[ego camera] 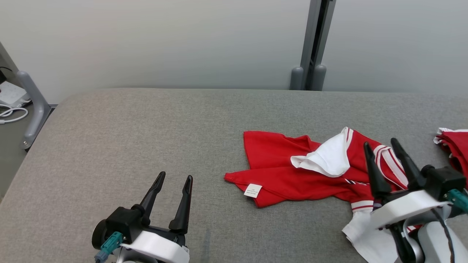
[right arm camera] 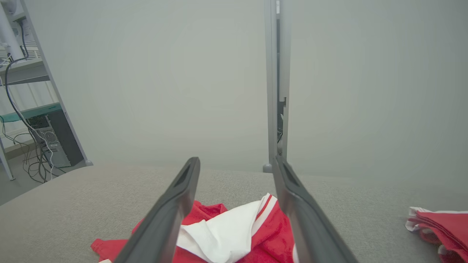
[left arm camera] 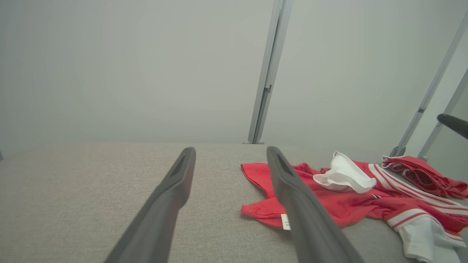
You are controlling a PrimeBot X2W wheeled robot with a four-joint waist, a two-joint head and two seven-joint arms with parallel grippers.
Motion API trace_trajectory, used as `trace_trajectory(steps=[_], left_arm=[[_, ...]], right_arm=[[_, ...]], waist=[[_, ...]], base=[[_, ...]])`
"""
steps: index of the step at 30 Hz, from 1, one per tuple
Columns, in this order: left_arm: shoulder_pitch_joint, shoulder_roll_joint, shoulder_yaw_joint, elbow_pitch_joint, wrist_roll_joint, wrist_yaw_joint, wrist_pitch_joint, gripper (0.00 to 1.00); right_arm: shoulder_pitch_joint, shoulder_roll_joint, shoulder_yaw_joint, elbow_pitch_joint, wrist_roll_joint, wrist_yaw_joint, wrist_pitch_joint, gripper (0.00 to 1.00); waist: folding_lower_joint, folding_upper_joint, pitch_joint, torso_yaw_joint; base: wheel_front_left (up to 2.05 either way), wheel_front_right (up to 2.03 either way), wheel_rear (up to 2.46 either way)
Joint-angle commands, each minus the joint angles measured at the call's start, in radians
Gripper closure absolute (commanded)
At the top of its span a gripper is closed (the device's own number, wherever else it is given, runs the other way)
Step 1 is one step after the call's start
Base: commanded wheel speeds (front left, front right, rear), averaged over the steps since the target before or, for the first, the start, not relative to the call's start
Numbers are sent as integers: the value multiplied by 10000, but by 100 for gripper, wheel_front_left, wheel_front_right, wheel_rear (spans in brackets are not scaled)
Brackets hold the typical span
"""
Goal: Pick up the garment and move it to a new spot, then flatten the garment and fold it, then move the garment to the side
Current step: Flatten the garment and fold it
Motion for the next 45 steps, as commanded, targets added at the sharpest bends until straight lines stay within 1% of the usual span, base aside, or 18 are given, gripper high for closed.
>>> trace_trajectory(steps=[1,2,5,13,17,23,24,32,35,37,40,43,45], left_arm=[[11,45,47,-36,22,-54,-27,0],[25,43,34,-34,25,-65,-28,0],[44,42,5,-47,21,-76,-27,0],[125,43,-35,-50,18,-48,-28,0],[51,42,-152,-95,-65,-3,-27,0],[-359,46,-562,-175,-275,73,-27,0],[-359,46,-562,-175,-275,73,-27,0],[-752,46,-1233,-272,-638,207,-28,0],[-876,40,-1527,-316,-738,273,-27,0],[-893,43,-1559,-366,-797,348,-28,0],[-921,37,-1645,-369,-730,367,-28,0],[-1021,37,-1743,-337,-706,344,-28,0],[-1064,51,-1754,-393,-756,373,-28,0]], right_arm=[[180,-44,112,-118,61,-3,-40,0],[306,-137,380,-225,7,-3,-40,0],[364,-295,718,-136,-132,-3,-41,0],[165,-348,1010,25,-32,-3,-42,0],[-115,-464,1471,268,-22,-3,-44,0],[-1497,-715,2445,1627,289,-3,-30,0],[-1497,-715,2445,1627,289,-3,-30,0],[-3996,-1210,4032,3843,1057,-3,1039,0],[-4613,-1342,4244,4514,1376,-3,937,0],[-4789,-1240,4463,4834,1594,-1,818,0],[-5093,-1308,5112,5324,1666,-4,852,0],[-5346,-1222,5450,5834,2063,-3,1006,0],[-5519,-1279,5645,6188,2196,-3,1013,0]], waist=[[0,0,-29,56],[0,0,-50,133],[0,0,-65,231],[0,0,-22,495],[0,0,172,673],[0,0,903,1246],[0,0,903,1246],[0,0,1769,2249],[0,0,1883,2613],[0,0,1894,2667],[0,0,1905,2682],[0,0,1917,2749],[0,0,1945,2788]], base=[[0,0,0],[0,0,0],[0,0,0],[0,0,0],[0,0,0],[0,0,0],[0,0,0],[0,0,0],[0,0,0],[0,0,0],[0,0,0],[0,0,0],[0,0,0]])
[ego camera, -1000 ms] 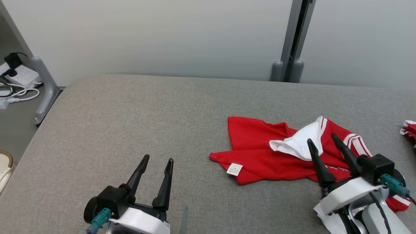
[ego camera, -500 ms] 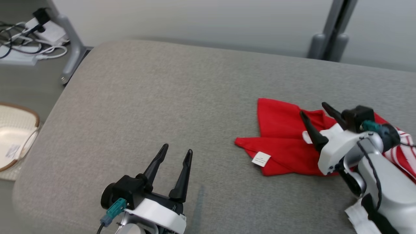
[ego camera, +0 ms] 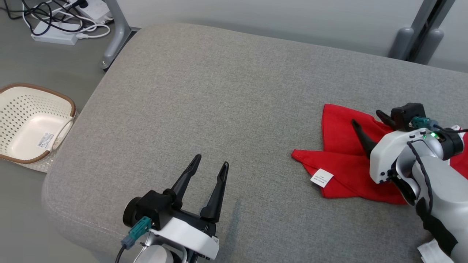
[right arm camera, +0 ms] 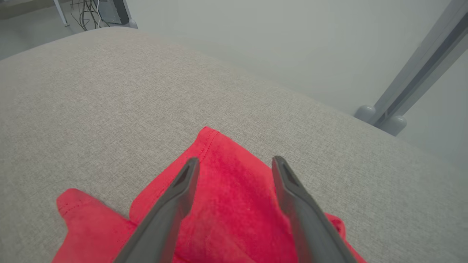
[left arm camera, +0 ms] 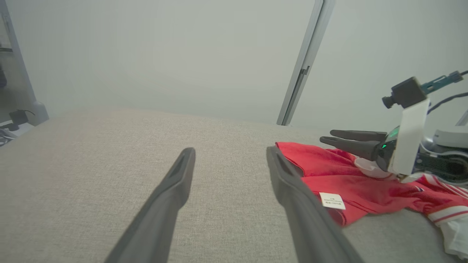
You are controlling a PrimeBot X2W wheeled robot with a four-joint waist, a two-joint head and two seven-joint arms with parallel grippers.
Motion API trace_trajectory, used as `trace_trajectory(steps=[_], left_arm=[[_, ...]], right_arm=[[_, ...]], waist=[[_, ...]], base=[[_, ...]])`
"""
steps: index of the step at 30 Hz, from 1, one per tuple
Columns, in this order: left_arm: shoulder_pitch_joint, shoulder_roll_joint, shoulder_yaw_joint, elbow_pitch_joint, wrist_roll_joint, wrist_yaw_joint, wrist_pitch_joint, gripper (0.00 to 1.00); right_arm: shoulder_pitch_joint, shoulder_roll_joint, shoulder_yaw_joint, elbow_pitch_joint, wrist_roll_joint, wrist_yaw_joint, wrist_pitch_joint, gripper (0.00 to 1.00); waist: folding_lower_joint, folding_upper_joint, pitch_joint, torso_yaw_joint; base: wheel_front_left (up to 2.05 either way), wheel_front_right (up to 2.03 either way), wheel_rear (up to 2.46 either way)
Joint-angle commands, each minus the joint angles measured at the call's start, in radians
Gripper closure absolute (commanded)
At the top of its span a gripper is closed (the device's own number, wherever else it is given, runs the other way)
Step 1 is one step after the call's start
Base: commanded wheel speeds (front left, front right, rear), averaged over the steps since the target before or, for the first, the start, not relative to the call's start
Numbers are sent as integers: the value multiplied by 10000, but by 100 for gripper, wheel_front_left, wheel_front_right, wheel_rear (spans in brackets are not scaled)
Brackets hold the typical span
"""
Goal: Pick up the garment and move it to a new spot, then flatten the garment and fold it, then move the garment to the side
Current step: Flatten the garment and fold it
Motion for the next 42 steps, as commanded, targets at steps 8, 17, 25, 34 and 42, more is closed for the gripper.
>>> trace_trajectory(steps=[8,17,25,34,42], left_arm=[[-270,54,-323,-146,-148,47,-28,0],[-285,51,-636,-221,-367,200,-28,0],[-409,53,-679,-218,-462,263,-28,0],[-509,52,-877,-287,-638,282,-28,0],[-306,50,-802,-217,-670,315,-28,0]], right_arm=[[-995,-368,770,1251,424,-3,493,0],[-1384,-1018,1822,1084,1515,-3,2201,54],[-2083,-1539,2765,226,1975,-3,1393,100],[-3888,-844,3017,739,1735,-3,-810,100],[-4351,-47,3088,2281,1429,-3,-1036,0]], waist=[[0,-1,439,291],[0,-1,878,792],[0,-1,909,873],[0,-1,906,1216],[0,-1,796,1531]], base=[[0,0,0],[0,0,0],[0,0,0],[0,0,0],[0,0,0]])
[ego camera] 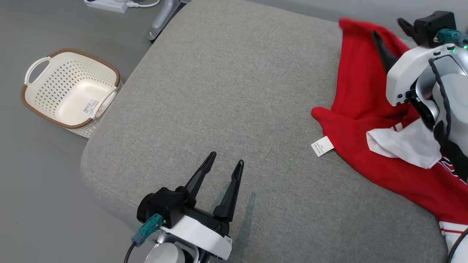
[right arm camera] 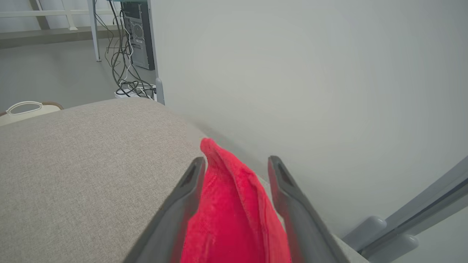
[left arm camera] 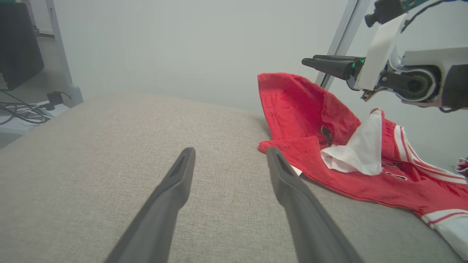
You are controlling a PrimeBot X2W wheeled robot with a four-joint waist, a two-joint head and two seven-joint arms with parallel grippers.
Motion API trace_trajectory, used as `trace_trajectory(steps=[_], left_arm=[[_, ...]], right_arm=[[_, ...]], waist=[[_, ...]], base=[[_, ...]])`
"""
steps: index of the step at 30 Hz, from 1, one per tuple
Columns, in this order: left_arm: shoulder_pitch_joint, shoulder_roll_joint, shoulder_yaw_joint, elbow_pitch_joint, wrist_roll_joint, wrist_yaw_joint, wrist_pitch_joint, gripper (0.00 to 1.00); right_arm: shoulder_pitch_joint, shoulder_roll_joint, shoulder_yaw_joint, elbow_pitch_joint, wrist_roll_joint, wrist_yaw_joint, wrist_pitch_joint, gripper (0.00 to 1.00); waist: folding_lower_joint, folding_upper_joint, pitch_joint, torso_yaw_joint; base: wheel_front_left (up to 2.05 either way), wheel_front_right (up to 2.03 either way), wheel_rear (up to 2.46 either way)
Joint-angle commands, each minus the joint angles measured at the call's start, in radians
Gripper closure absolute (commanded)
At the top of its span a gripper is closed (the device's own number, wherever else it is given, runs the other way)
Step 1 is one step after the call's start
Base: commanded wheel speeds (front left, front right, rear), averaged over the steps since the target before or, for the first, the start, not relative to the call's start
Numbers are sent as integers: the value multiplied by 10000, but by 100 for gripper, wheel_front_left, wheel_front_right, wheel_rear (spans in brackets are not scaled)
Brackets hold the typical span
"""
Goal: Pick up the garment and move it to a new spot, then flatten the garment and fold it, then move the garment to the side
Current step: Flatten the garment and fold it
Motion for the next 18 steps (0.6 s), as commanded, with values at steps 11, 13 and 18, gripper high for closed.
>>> trace_trajectory(steps=[11,13,18], left_arm=[[-7,40,689,123,264,-16,-28,0],[1,41,850,158,377,-56,-28,0],[128,41,1274,203,513,-158,-28,0]], right_arm=[[730,49,-394,462,290,-3,-105,0],[901,-138,-660,-9,217,-3,-101,0],[1986,-734,-2104,-1622,-235,-3,-88,0]], waist=[[0,0,-680,-1249],[0,0,-836,-1584],[0,0,-1191,-2364]], base=[[0,0,0],[0,0,0],[0,0,0]])
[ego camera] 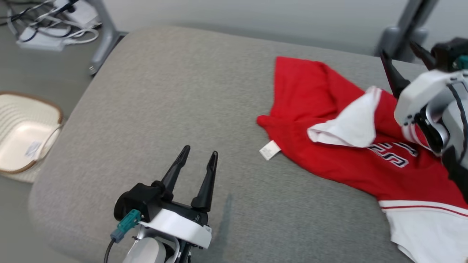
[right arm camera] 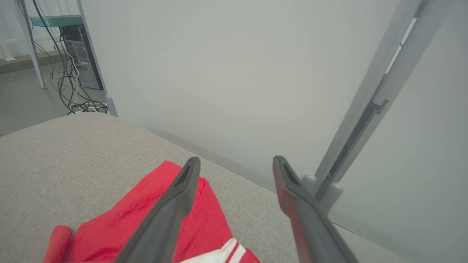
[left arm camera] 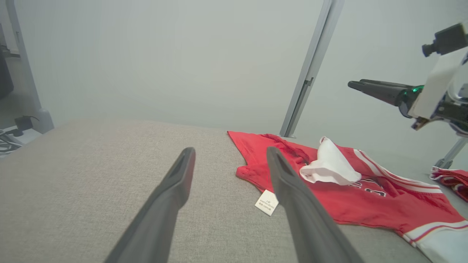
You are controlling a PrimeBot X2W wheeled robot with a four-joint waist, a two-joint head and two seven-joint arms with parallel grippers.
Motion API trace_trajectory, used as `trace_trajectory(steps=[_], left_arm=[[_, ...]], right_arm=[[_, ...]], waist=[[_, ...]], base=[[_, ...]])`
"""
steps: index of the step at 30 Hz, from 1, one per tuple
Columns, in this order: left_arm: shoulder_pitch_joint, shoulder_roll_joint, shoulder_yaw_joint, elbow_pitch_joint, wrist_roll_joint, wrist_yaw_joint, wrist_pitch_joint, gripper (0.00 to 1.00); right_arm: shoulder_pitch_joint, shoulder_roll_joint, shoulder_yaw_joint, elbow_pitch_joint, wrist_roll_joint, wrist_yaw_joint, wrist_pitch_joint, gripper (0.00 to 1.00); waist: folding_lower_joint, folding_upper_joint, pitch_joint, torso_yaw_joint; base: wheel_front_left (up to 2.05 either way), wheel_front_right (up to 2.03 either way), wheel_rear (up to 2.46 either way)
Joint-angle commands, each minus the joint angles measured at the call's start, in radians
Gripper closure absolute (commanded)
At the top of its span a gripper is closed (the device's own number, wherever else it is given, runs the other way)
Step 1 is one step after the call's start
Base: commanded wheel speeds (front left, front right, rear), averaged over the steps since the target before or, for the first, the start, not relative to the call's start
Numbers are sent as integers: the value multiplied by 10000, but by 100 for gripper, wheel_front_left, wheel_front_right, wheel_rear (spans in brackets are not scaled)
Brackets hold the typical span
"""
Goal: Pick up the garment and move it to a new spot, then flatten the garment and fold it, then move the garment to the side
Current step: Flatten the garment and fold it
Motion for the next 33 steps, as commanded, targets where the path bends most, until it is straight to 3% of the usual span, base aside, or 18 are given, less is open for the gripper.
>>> trace_trajectory(steps=[1,9,16,23,27,33], left_arm=[[45,45,125,27,102,-58,-27,0],[219,49,689,73,291,-165,-28,0],[448,42,1066,149,426,-294,-27,0],[431,47,1022,278,475,-394,-27,0],[311,46,901,311,410,-409,-27,0],[348,46,634,309,294,-324,-27,0]], right_arm=[[500,-129,-401,-412,-198,-3,-40,0],[3538,-174,-3576,-3214,-1884,-3,-39,0],[6214,894,-6193,-5429,-3358,-1,-40,0],[7067,1445,-6671,-5972,-4021,-3,-41,0],[6984,1590,-6396,-5753,-3645,-1,-41,0],[6377,1745,-5398,-4354,-2365,-3,-41,0]], waist=[[0,0,-366,-539],[0,0,-774,-1280],[0,0,-987,-1712],[0,0,-951,-1704],[0,0,-852,-1513],[0,0,-682,-1136]], base=[[0,0,0],[0,0,0],[0,0,0],[0,0,0],[0,0,0],[0,0,0]])
